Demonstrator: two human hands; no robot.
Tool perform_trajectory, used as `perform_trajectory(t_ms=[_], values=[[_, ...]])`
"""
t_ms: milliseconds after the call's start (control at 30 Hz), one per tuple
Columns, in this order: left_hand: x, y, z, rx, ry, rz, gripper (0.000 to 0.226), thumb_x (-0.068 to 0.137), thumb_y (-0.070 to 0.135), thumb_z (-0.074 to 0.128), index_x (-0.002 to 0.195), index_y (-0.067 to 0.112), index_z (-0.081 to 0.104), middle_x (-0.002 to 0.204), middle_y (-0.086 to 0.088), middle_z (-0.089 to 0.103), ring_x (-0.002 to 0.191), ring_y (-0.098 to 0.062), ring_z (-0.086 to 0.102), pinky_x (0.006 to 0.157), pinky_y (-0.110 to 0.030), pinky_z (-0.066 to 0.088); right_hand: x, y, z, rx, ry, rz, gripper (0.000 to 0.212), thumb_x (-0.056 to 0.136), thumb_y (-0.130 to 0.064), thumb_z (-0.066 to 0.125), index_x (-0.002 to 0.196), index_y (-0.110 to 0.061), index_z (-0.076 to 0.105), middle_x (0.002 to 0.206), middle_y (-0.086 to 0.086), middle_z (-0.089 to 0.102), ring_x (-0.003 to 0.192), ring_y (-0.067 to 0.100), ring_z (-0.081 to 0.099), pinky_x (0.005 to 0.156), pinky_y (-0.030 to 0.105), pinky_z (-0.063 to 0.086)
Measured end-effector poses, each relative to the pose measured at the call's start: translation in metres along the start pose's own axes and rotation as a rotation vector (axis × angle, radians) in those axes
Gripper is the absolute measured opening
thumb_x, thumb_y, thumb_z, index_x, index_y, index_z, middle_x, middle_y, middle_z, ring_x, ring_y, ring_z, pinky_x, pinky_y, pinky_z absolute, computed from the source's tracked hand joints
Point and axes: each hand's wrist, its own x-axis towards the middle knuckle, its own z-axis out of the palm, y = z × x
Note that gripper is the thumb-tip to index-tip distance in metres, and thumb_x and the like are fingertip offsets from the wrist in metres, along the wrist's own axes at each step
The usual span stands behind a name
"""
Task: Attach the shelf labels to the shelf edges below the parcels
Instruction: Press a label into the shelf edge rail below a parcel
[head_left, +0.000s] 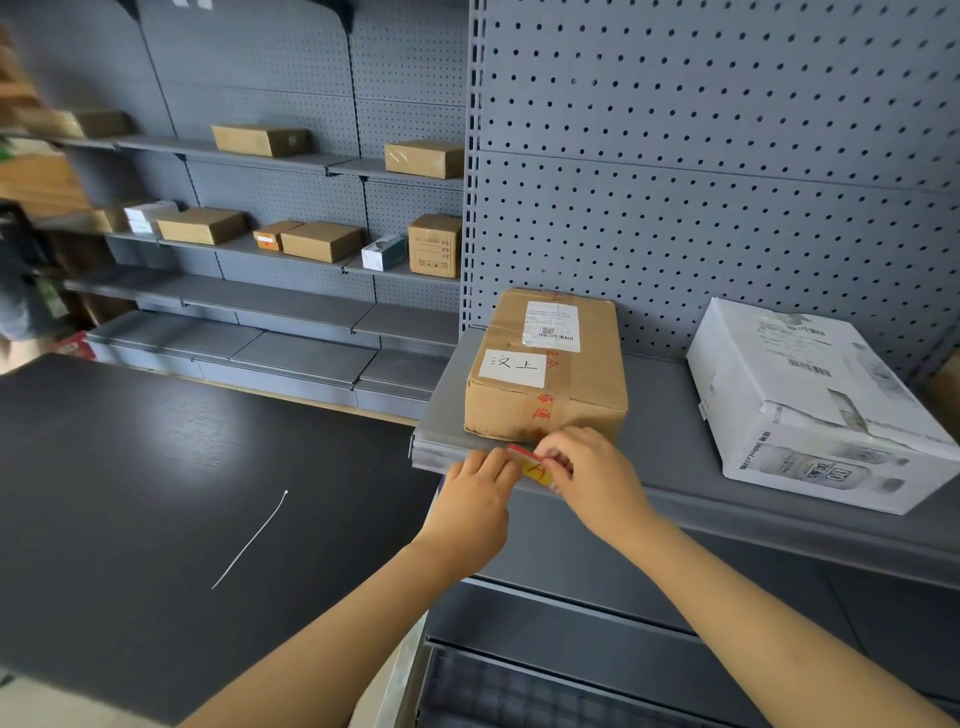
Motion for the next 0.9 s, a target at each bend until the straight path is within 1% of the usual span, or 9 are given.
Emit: perform_trajectory(t_ms=[67,200,300,367,500,567,633,767,900], values=[[0.0,0.0,0.0,0.035,-0.01,0.0,0.047,0.083,0.006,0.049,0.129,0.014,0.043,0.13,-0.002,0.043,0.111,-0.024,0.04,0.094,-0.037,0.037,-0.001,-0.004,0.002,-0.058,0.011,-0.03,0.009,0.085,-0.012,0.064,0.086,-0.022,0.064,0.085,-0.011,0.062,0.083,0.012,0.053,0.061,0.028,0.047],[-0.003,0.0,-0.002,0.075,-0.001,0.025,0.049,0.085,0.008,0.047,0.133,0.013,0.04,0.133,-0.004,0.043,0.113,-0.025,0.041,0.097,-0.036,0.034,0.001,-0.007,0.005,-0.092,0.041,-0.007,0.006,0.085,-0.014,0.064,0.085,-0.02,0.066,0.087,-0.006,0.066,0.085,0.014,0.053,0.06,0.029,0.049],[-0.007,-0.002,-0.003,0.077,0.013,0.041,0.045,0.082,0.005,0.05,0.127,0.011,0.048,0.128,-0.008,0.049,0.11,-0.028,0.046,0.095,-0.038,0.037,0.001,-0.007,0.006,-0.125,0.041,-0.026,0.005,0.086,-0.015,0.064,0.086,-0.02,0.066,0.088,-0.006,0.066,0.087,0.015,0.054,0.059,0.028,0.049],[-0.011,-0.002,-0.003,0.077,0.003,0.035,0.04,0.083,0.006,0.049,0.123,0.012,0.049,0.127,-0.008,0.049,0.109,-0.027,0.046,0.094,-0.038,0.037,0.0,-0.008,0.007,-0.131,0.041,-0.024,0.005,0.086,-0.016,0.063,0.087,-0.02,0.066,0.089,-0.006,0.066,0.087,0.015,0.054,0.059,0.028,0.048],[-0.018,-0.001,-0.006,0.06,-0.031,0.047,0.033,0.087,0.009,0.046,0.119,0.012,0.051,0.122,-0.008,0.048,0.106,-0.027,0.046,0.094,-0.037,0.034,-0.001,-0.01,0.006,-0.128,0.079,0.003,0.004,0.086,-0.016,0.064,0.089,-0.019,0.063,0.095,-0.005,0.061,0.086,0.016,0.053,0.057,0.033,0.051],[-0.02,0.001,-0.005,0.059,-0.04,0.081,0.03,0.087,0.01,0.047,0.117,0.013,0.053,0.117,-0.007,0.05,0.102,-0.026,0.047,0.093,-0.036,0.036,-0.004,-0.01,0.003,-0.127,0.101,0.021,0.007,0.085,-0.016,0.065,0.089,-0.02,0.062,0.095,-0.006,0.06,0.085,0.015,0.053,0.057,0.033,0.051],[-0.019,0.004,-0.002,0.042,-0.038,0.13,0.029,0.082,0.009,0.05,0.11,0.013,0.056,0.109,-0.006,0.054,0.095,-0.026,0.05,0.088,-0.038,0.043,-0.011,-0.009,-0.003,-0.122,0.102,0.028,0.004,0.085,-0.018,0.064,0.086,-0.021,0.061,0.091,-0.008,0.059,0.082,0.014,0.053,0.058,0.031,0.05],[0.001,0.021,-0.005,-0.023,0.007,0.197,0.035,0.074,0.009,0.057,0.109,0.015,0.059,0.102,-0.002,0.063,0.088,-0.023,0.059,0.08,-0.036,0.047,-0.031,-0.001,-0.019,-0.148,0.083,0.021,0.003,0.086,-0.019,0.064,0.084,-0.021,0.063,0.087,-0.009,0.061,0.082,0.012,0.053,0.065,0.027,0.048],[0.036,0.051,-0.016,-0.065,0.044,0.293,0.036,0.059,0.009,0.074,0.093,0.015,0.062,0.083,-0.002,0.067,0.071,-0.023,0.064,0.063,-0.036,0.052,-0.052,0.014,-0.046,-0.228,0.018,0.056,0.003,0.085,-0.013,0.059,0.087,-0.014,0.062,0.09,0.0,0.063,0.085,0.02,0.053,0.074,0.035,0.046]])
